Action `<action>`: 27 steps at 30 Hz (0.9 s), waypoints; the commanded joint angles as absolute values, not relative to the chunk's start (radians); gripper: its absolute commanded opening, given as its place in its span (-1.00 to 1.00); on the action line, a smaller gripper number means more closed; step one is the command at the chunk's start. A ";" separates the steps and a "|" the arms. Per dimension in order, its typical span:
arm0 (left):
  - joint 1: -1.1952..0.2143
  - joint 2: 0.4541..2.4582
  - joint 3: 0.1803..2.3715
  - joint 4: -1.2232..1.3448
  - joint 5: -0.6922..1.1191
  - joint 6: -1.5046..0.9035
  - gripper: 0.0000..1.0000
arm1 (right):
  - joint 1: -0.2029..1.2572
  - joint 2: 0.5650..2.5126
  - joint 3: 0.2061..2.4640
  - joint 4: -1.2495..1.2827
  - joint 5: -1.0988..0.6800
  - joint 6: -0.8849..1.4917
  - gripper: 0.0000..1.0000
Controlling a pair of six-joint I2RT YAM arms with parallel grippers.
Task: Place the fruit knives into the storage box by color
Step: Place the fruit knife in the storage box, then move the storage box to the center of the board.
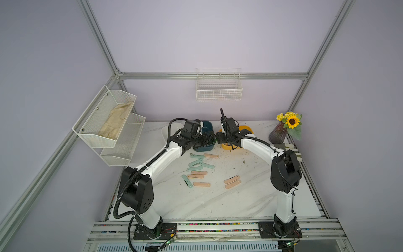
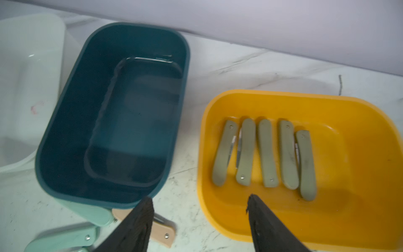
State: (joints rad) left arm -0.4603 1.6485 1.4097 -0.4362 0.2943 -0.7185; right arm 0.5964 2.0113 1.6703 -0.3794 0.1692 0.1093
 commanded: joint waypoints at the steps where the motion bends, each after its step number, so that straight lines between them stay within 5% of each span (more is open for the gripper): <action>1: -0.444 1.588 1.358 -0.430 0.282 -0.704 0.99 | 0.602 2.063 1.698 -0.409 0.265 0.116 0.45; 27: -0.430 1.536 1.304 -0.431 0.277 -0.701 1.00 | 0.531 2.247 1.824 -0.437 0.365 0.134 0.33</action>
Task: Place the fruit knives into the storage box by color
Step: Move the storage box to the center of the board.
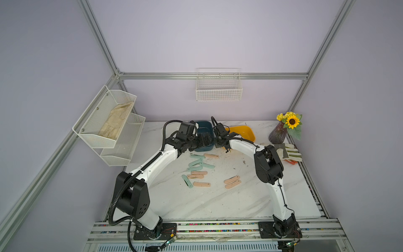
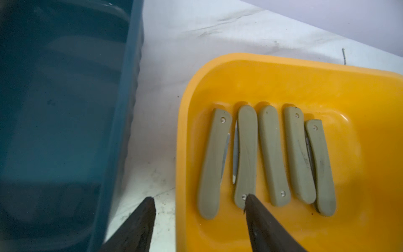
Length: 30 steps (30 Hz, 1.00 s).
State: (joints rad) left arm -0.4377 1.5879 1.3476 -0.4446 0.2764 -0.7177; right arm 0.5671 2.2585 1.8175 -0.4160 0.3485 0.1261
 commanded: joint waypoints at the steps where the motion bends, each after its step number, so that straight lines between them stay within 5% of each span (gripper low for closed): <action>1: -0.430 1.535 1.304 -0.431 0.277 -0.702 1.00 | 0.519 2.243 1.820 -0.435 0.360 0.132 0.31; 18: -0.430 1.555 1.310 -0.430 0.284 -0.705 1.00 | 0.365 2.231 1.804 -0.399 0.296 0.099 0.24; 30: -0.431 1.735 1.467 -0.463 0.296 -0.641 1.00 | 0.374 2.049 1.768 -0.420 0.104 0.133 0.32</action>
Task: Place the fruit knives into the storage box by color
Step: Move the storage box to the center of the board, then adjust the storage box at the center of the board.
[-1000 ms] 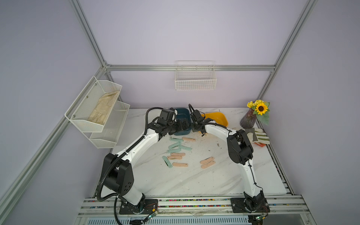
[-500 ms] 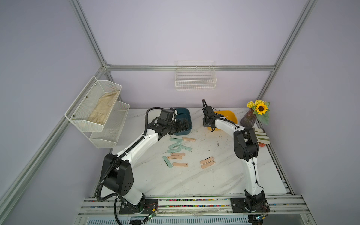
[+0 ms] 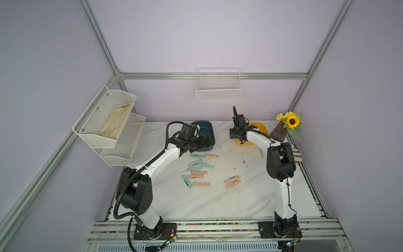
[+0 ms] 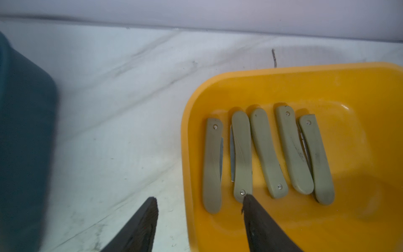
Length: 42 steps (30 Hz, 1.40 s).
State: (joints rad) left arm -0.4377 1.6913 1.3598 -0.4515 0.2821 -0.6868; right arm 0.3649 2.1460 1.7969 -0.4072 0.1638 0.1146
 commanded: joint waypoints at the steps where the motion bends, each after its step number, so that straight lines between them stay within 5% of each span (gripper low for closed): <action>1: -0.431 1.759 1.486 -0.467 0.292 -0.629 1.00 | 0.377 2.024 1.747 -0.415 0.097 0.140 0.32; 18: -0.473 2.134 1.859 -0.563 0.340 -0.579 1.00 | 0.386 1.674 1.305 -0.313 0.035 0.232 0.32; 42: -0.581 2.454 2.334 -0.518 0.468 -0.716 1.00 | 0.387 1.596 1.254 -0.369 0.035 0.226 0.33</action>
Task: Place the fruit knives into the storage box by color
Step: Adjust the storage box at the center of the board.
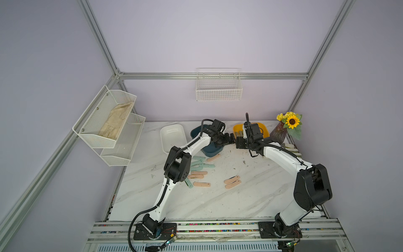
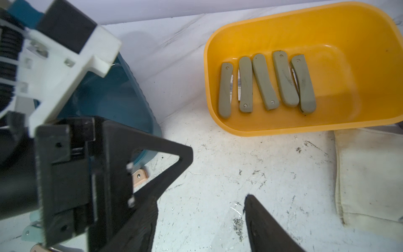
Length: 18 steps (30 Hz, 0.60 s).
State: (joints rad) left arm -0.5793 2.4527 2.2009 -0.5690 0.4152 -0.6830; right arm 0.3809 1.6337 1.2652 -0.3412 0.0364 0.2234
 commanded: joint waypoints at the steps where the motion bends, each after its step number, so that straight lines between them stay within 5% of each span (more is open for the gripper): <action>1: -0.580 2.451 2.345 -0.508 0.471 -0.715 1.00 | 0.388 1.595 1.255 -0.372 0.033 0.226 0.33; 18: -0.419 2.042 1.920 -0.494 0.397 -0.612 0.99 | 0.673 1.825 1.470 -0.400 0.167 0.242 0.37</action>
